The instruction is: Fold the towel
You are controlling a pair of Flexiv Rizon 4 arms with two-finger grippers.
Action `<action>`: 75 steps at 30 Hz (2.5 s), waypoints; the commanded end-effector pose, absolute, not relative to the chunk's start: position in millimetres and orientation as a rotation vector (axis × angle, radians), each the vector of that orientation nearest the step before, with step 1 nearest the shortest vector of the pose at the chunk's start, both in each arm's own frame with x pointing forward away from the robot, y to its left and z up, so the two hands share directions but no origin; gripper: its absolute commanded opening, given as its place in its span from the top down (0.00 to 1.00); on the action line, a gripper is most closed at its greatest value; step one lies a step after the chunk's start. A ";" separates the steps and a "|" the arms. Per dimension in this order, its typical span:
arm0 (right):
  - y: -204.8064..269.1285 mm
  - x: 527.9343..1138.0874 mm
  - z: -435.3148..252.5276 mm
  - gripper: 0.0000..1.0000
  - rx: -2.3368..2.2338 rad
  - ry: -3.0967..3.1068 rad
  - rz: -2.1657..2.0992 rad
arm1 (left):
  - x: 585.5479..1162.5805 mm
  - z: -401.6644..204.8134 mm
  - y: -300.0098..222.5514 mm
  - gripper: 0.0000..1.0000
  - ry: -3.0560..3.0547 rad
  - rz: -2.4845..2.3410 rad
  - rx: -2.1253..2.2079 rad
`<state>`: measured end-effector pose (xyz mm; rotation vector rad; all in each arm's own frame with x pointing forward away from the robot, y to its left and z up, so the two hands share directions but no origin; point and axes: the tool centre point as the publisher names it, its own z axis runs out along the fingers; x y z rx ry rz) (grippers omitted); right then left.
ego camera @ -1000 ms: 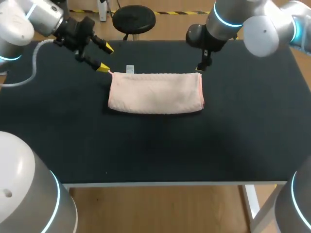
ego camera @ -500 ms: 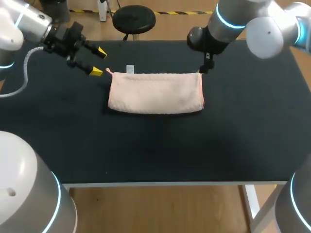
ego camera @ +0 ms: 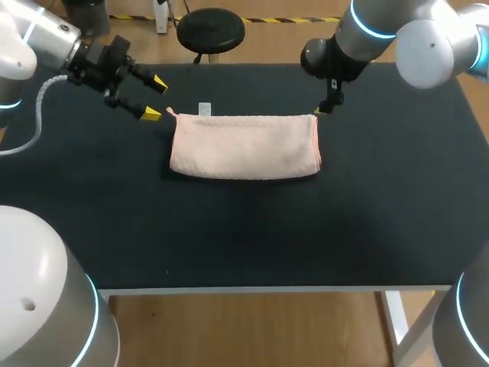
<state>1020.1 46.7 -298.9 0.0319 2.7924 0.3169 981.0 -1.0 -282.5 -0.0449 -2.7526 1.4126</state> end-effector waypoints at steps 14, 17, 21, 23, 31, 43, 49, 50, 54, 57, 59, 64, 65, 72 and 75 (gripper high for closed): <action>44.9 1018.4 -292.3 0.00 0.943 2.416 1.117 | 980.9 -282.9 -0.6 0.00 -2.753 1.414 -0.046; 42.1 1010.9 -292.7 0.00 1.122 2.344 1.199 | 980.9 -282.9 -0.6 0.00 -2.753 1.414 -0.046; 37.3 1002.9 -294.7 0.00 1.404 2.226 1.323 | 980.9 -282.9 -0.6 0.00 -2.753 1.414 -0.046; 37.1 1000.5 -298.2 0.00 1.550 2.192 1.366 | 980.9 -282.9 -0.6 0.00 -2.753 1.414 -0.046; 45.9 997.0 -317.2 0.00 2.019 2.064 1.483 | 980.9 -282.9 -0.6 0.00 -2.753 1.414 -0.046; 50.3 999.2 -346.7 0.00 2.367 2.105 1.365 | 980.9 -282.9 -0.6 0.00 -2.753 1.414 -0.046; 50.2 994.4 -356.3 0.00 2.449 2.167 1.237 | 980.9 -282.9 -0.6 0.00 -2.753 1.414 -0.046; 50.7 993.0 -357.8 0.00 2.459 2.172 1.218 | 980.9 -282.9 -0.6 0.00 -2.753 1.414 -0.046; 53.8 987.3 -363.6 0.00 2.455 2.239 1.156 | 980.9 -282.9 -0.6 0.00 -2.753 1.414 -0.046; 55.8 983.8 -369.2 0.00 2.436 2.287 1.110 | 980.9 -282.9 -0.6 0.00 -2.753 1.414 -0.046; 57.2 981.8 -374.8 0.00 2.441 2.316 1.077 | 980.9 -282.9 -0.6 0.00 -2.753 1.414 -0.046; 60.7 979.1 -386.9 0.00 2.445 2.354 1.052 | 980.9 -282.9 -0.6 0.00 -2.753 1.414 -0.046; 61.4 979.2 -389.2 0.00 2.432 2.367 1.036 | 980.9 -282.9 -0.6 0.00 -2.753 1.414 -0.046; 66.3 981.0 -400.5 0.00 2.411 2.404 1.008 | 980.9 -282.9 -0.6 0.00 -2.753 1.414 -0.046; 67.5 982.0 -403.7 0.00 2.416 2.401 1.004 | 980.9 -282.9 -0.6 0.00 -2.753 1.414 -0.046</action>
